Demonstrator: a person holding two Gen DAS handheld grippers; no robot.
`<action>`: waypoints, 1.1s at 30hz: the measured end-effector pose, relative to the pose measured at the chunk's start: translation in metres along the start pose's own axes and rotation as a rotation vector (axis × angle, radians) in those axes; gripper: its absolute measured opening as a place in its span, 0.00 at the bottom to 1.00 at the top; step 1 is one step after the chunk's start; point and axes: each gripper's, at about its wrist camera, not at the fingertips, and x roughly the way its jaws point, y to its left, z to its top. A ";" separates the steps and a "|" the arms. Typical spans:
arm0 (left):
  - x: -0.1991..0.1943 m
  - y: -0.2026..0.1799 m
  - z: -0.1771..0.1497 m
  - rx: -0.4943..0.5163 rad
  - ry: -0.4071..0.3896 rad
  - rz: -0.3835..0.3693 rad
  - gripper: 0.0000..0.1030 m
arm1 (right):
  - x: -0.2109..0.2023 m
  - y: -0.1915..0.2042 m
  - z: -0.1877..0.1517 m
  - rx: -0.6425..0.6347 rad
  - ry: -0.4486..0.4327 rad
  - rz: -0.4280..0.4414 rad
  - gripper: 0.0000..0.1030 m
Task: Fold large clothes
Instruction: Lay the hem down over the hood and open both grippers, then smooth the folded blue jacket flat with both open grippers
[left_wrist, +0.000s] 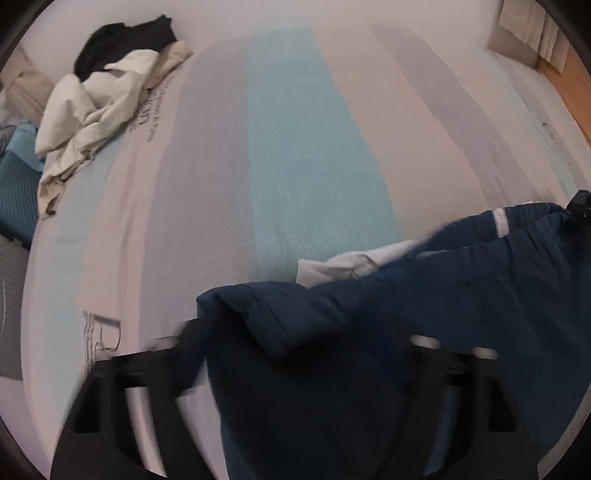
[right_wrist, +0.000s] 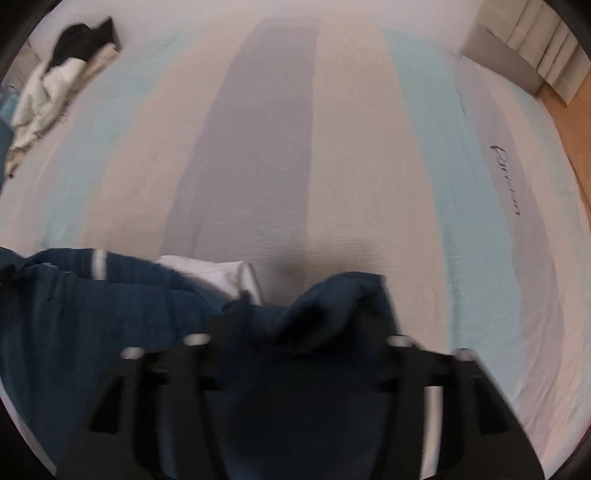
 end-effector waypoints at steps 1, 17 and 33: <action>-0.010 0.002 -0.006 -0.023 -0.034 0.001 0.91 | -0.007 0.002 -0.004 -0.009 -0.025 -0.008 0.58; -0.076 -0.066 -0.056 -0.067 -0.066 -0.176 0.91 | -0.089 0.032 -0.075 -0.013 -0.140 0.140 0.76; -0.001 -0.129 -0.131 0.036 0.036 -0.162 0.92 | -0.019 0.084 -0.163 -0.227 -0.003 0.121 0.78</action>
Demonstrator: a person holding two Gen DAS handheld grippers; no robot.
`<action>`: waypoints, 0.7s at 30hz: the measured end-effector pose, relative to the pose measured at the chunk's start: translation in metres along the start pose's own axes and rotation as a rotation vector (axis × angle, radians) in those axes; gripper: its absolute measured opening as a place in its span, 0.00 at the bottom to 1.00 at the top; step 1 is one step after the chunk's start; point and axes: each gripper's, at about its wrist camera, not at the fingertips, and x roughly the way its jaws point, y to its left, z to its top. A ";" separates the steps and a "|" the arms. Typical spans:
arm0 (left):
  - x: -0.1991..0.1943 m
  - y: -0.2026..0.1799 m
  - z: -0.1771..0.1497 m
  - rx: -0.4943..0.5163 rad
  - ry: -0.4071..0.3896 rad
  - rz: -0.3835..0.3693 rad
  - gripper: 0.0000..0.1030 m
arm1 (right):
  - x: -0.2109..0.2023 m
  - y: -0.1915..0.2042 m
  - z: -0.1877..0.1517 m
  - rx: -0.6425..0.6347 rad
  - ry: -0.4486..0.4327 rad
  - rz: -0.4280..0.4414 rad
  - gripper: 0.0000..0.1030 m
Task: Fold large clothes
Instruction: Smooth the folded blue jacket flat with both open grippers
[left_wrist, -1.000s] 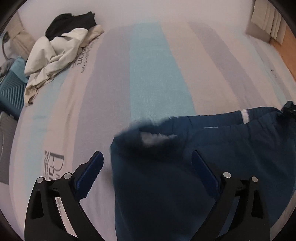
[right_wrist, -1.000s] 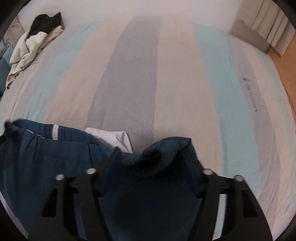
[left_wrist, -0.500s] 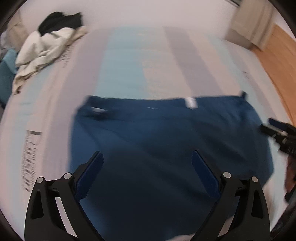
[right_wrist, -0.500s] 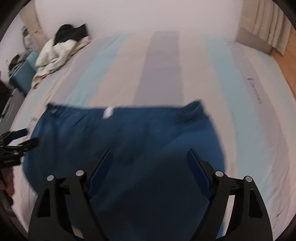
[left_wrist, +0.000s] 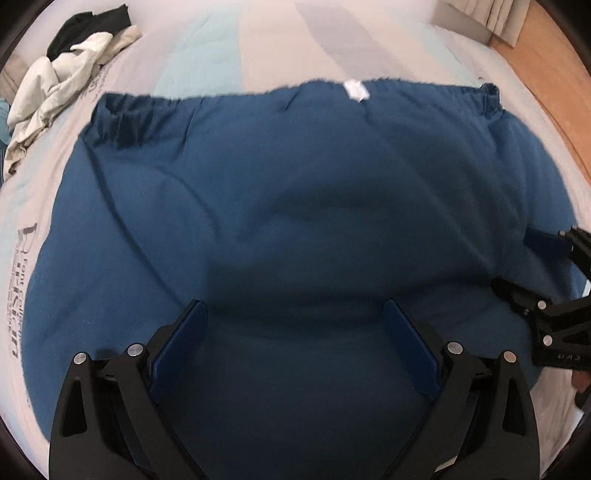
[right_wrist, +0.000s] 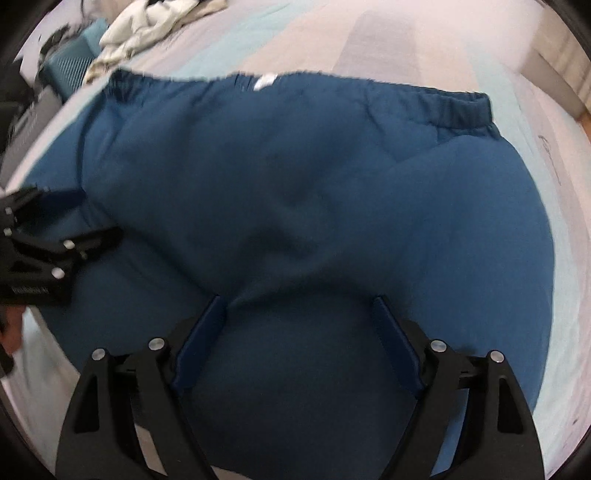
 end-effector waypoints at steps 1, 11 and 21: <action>0.005 0.000 -0.001 0.009 0.017 0.005 0.92 | 0.003 0.001 0.000 -0.007 0.002 -0.003 0.78; -0.043 -0.010 -0.018 -0.008 -0.084 0.027 0.89 | -0.044 0.001 -0.019 0.064 -0.089 0.015 0.78; -0.031 -0.029 -0.055 0.001 -0.056 -0.008 0.91 | -0.030 0.017 -0.060 0.051 -0.046 0.001 0.80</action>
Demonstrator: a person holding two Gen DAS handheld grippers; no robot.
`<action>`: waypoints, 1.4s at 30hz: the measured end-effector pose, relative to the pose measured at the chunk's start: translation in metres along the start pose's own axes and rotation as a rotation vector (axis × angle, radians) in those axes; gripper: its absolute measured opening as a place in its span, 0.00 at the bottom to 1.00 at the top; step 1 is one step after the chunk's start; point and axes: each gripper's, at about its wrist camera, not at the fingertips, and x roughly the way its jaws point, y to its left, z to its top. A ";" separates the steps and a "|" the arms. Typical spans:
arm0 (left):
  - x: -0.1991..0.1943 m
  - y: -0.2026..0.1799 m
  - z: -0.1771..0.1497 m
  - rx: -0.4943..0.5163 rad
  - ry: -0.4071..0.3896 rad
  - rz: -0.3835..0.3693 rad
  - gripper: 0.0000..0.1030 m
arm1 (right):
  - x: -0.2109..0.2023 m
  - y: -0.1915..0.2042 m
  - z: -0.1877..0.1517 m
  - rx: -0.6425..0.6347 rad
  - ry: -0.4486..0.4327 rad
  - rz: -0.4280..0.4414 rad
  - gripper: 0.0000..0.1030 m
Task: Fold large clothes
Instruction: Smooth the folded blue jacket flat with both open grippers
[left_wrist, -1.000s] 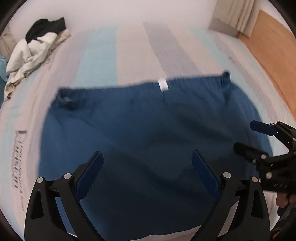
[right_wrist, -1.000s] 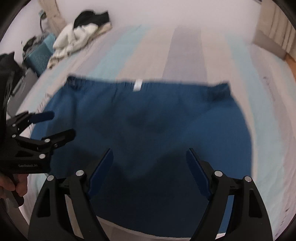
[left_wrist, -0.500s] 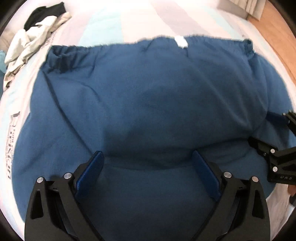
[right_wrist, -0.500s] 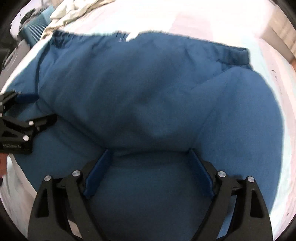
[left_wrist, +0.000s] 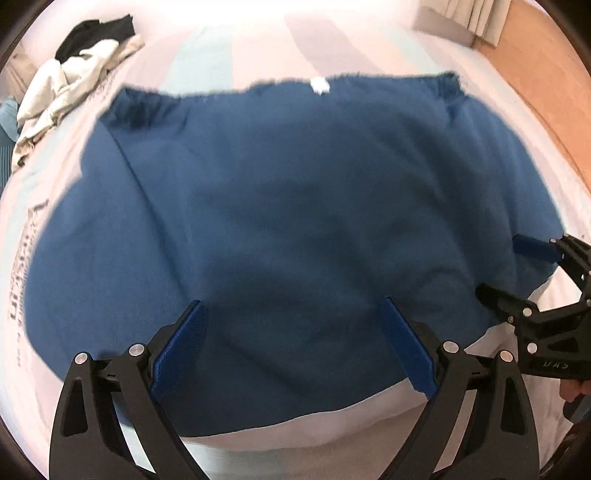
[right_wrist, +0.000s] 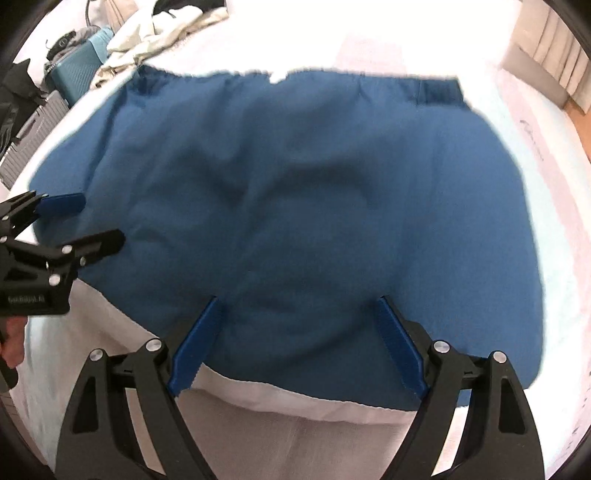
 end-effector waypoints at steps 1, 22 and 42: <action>0.005 0.001 -0.003 -0.003 0.003 0.004 0.91 | 0.005 -0.001 0.000 0.000 0.003 -0.003 0.80; 0.009 -0.047 0.044 0.082 -0.011 -0.025 0.90 | -0.053 -0.141 -0.062 0.518 -0.030 -0.121 0.82; 0.045 -0.047 0.035 0.085 0.012 -0.022 0.93 | -0.020 -0.175 -0.079 0.746 -0.061 0.053 0.83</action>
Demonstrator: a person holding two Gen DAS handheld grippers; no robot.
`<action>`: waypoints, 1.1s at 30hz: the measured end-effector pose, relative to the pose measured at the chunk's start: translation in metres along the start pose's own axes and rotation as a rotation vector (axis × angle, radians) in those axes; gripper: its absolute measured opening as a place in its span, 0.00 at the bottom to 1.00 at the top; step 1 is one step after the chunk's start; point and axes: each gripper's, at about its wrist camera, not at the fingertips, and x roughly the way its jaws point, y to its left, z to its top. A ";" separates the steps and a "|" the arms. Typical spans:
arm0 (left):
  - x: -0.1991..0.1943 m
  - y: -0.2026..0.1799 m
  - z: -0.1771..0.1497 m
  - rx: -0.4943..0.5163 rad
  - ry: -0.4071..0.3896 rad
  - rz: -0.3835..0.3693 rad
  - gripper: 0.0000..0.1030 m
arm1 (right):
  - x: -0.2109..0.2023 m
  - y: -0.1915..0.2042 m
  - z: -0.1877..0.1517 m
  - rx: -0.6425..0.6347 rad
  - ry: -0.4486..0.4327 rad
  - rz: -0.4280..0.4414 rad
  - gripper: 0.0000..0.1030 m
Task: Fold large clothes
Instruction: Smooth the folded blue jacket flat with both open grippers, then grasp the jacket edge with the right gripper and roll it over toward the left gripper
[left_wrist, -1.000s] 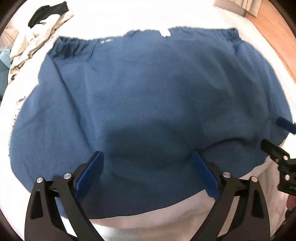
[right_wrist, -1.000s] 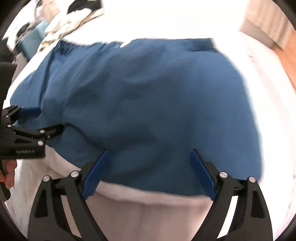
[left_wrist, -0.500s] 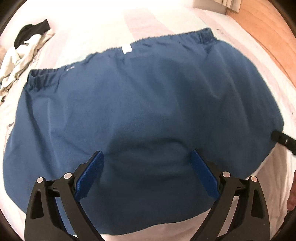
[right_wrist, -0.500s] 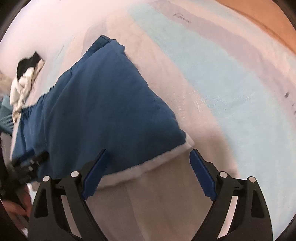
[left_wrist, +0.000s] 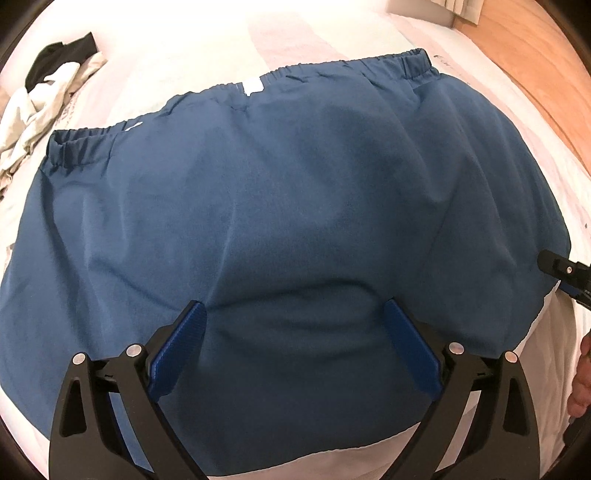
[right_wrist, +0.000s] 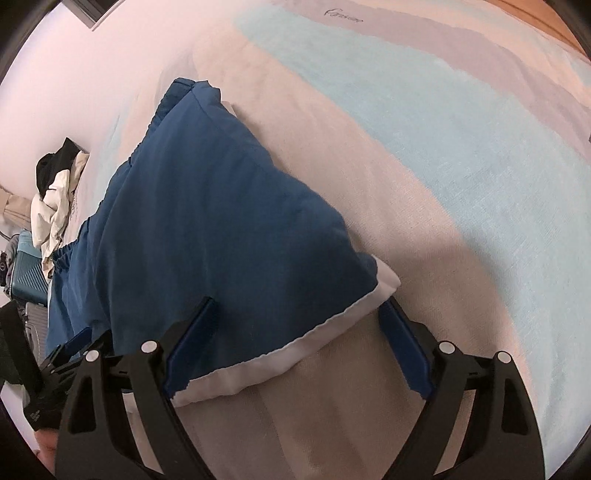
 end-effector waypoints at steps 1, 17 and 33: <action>0.000 0.000 0.000 -0.002 -0.001 0.000 0.93 | 0.001 0.001 0.000 -0.001 -0.003 -0.005 0.83; 0.012 0.005 -0.006 -0.003 0.004 0.005 0.95 | 0.014 0.002 0.014 0.116 0.012 0.126 0.23; -0.007 0.016 -0.006 -0.006 -0.026 -0.044 0.89 | -0.022 0.078 0.038 -0.114 -0.017 0.098 0.13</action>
